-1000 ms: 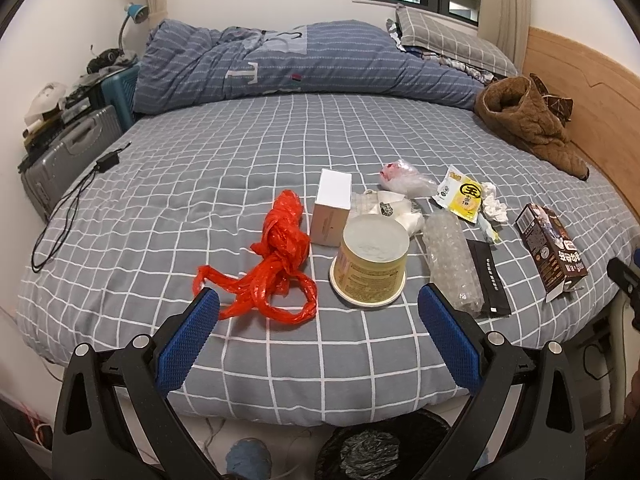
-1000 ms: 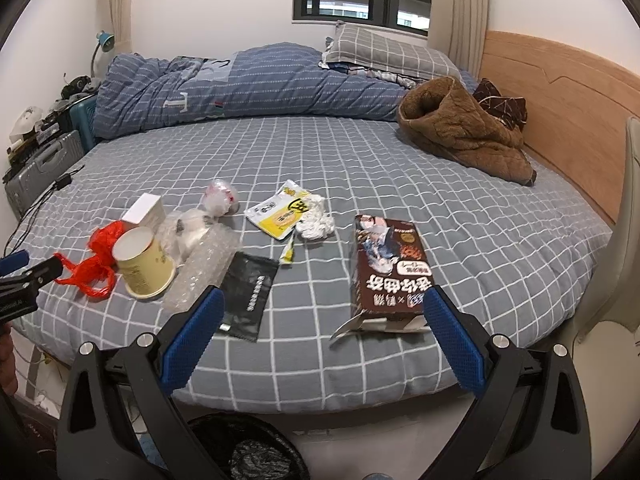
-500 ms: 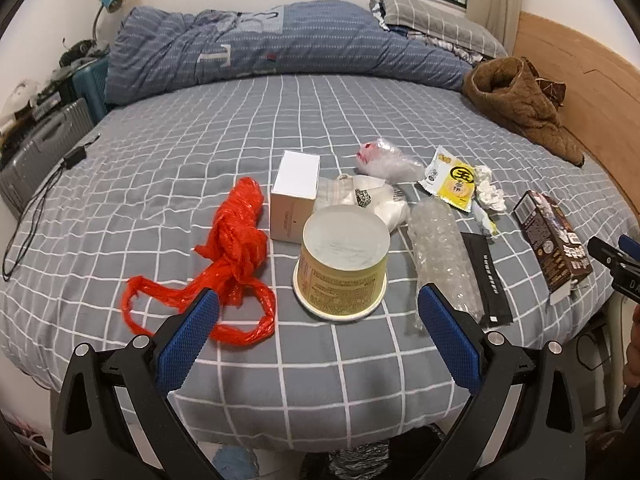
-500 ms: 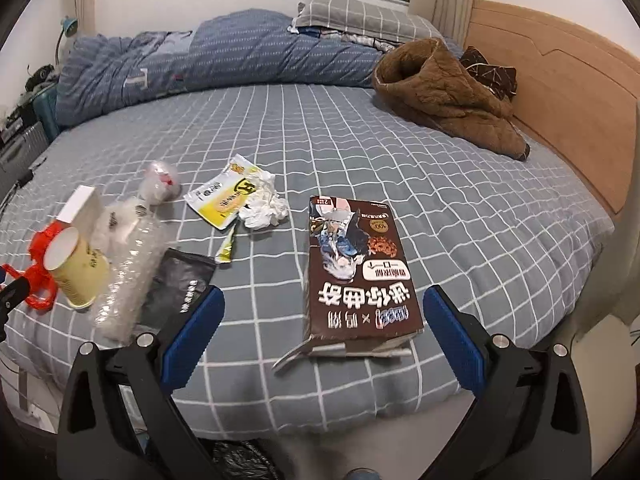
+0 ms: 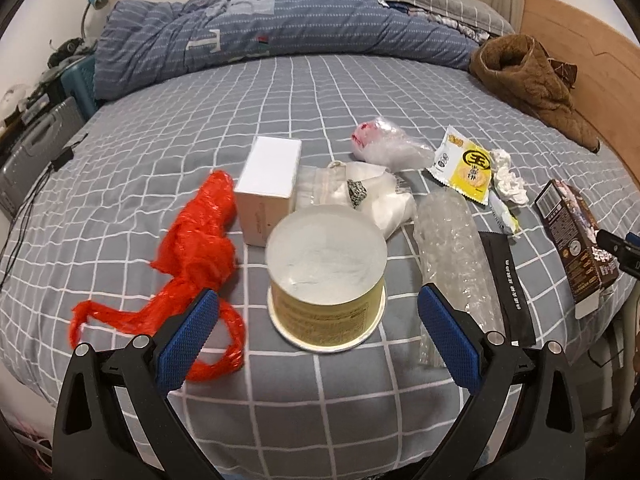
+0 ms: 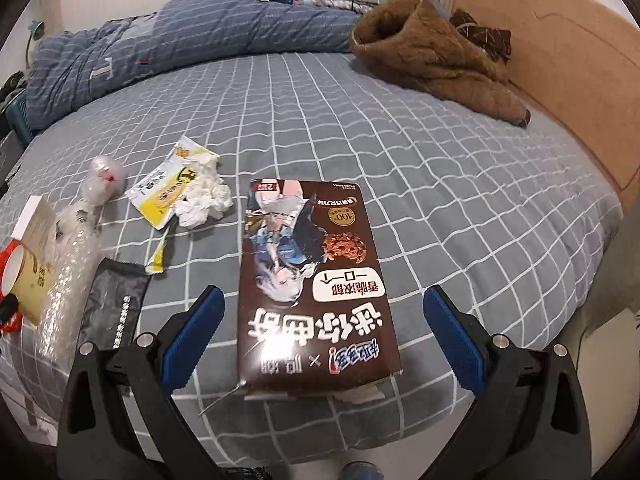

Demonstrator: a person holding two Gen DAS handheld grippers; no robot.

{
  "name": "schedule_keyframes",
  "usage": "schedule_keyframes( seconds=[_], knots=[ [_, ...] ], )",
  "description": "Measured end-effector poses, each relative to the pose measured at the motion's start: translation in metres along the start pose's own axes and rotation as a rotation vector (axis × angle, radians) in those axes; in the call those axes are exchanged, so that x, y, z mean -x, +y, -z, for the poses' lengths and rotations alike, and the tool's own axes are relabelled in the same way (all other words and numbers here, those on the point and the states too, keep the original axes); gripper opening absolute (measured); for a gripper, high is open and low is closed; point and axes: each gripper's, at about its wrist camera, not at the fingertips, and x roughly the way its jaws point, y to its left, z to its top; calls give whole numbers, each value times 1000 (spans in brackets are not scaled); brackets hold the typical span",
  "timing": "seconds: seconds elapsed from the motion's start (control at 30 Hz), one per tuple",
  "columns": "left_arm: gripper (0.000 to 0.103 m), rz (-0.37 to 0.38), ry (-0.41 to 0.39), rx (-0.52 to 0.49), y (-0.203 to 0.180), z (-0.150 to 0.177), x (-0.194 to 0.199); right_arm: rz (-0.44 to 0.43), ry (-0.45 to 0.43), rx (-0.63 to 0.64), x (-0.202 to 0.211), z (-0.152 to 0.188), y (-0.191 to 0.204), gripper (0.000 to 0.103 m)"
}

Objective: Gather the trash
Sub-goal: 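Grasp the brown snack box with the right tool while the left tool grasps the yellow cup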

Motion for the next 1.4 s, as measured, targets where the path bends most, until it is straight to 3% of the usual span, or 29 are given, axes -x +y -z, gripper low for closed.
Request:
schedule_keyframes(
  seconds=[0.5,0.93,1.13,1.2,1.4],
  knots=[
    [90,17,16,8,-9,-9,-24,-48,65,-21,-28,-3,4,96],
    [77,16,30,15,-4,-8,-37,27,64,36,-33,0,16,96],
    [73,18,33,32,-1,-8,-43,3,99,18,-40,2,10,96],
    [73,21,33,35,0,-9,-43,-7,117,29,-43,4,13,90],
    [73,16,34,27,-2,-9,-42,-23,114,18,-42,3,13,87]
  ],
)
